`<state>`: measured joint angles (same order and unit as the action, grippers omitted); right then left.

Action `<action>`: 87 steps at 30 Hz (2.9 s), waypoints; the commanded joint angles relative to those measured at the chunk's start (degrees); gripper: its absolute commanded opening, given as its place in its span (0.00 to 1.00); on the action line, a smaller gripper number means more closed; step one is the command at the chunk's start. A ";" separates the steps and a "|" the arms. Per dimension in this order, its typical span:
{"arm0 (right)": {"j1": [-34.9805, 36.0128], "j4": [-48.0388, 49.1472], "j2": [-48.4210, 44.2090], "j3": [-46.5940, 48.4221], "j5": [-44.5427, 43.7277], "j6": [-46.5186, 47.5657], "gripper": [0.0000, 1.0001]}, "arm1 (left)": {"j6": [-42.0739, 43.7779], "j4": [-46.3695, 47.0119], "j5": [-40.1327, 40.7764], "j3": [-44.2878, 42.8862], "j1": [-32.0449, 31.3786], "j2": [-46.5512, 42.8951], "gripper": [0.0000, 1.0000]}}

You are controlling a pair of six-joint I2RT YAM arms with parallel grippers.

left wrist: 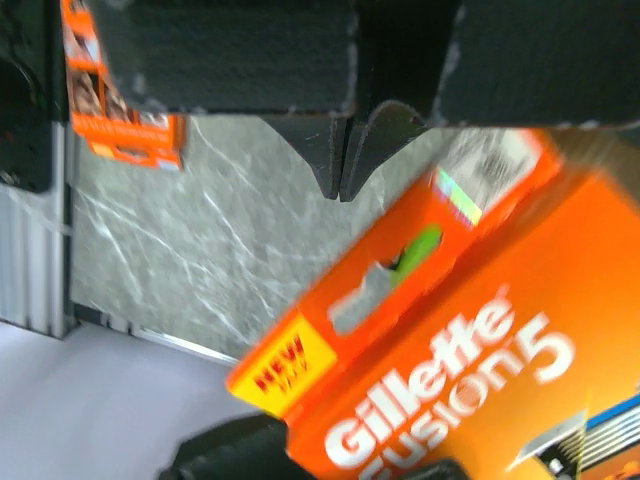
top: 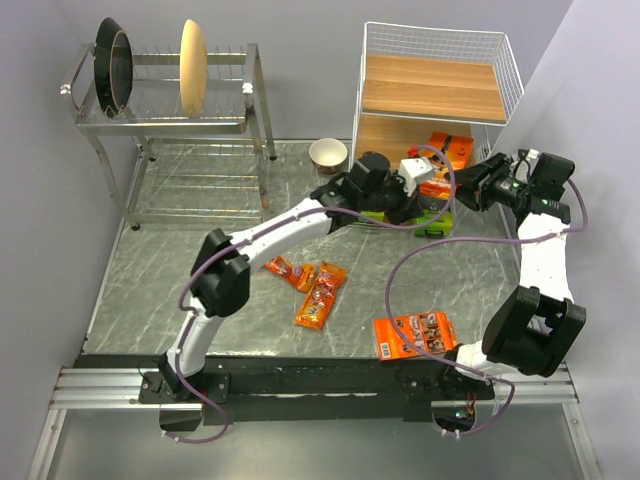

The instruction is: Place and organize the shaving razors onto the shelf

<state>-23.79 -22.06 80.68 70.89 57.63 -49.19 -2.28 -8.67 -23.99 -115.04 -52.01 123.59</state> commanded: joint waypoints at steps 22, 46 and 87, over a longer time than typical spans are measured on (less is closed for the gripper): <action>-2.84 -7.55 -8.35 1.79 -3.48 5.59 0.62 | -3.08 12.62 11.51 -19.07 -4.50 13.25 0.01; -2.40 0.35 -6.68 -4.36 -4.72 -1.87 0.42 | -4.30 18.78 12.99 44.68 -4.07 -32.52 0.13; -3.63 0.36 7.91 6.72 -0.32 -4.95 0.04 | -1.76 13.24 10.72 55.45 -4.42 -38.34 0.11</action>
<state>-27.16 -21.58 88.62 76.75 55.55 -55.59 -3.88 2.31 -11.14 -58.74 -55.94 85.52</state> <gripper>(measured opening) 0.067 0.112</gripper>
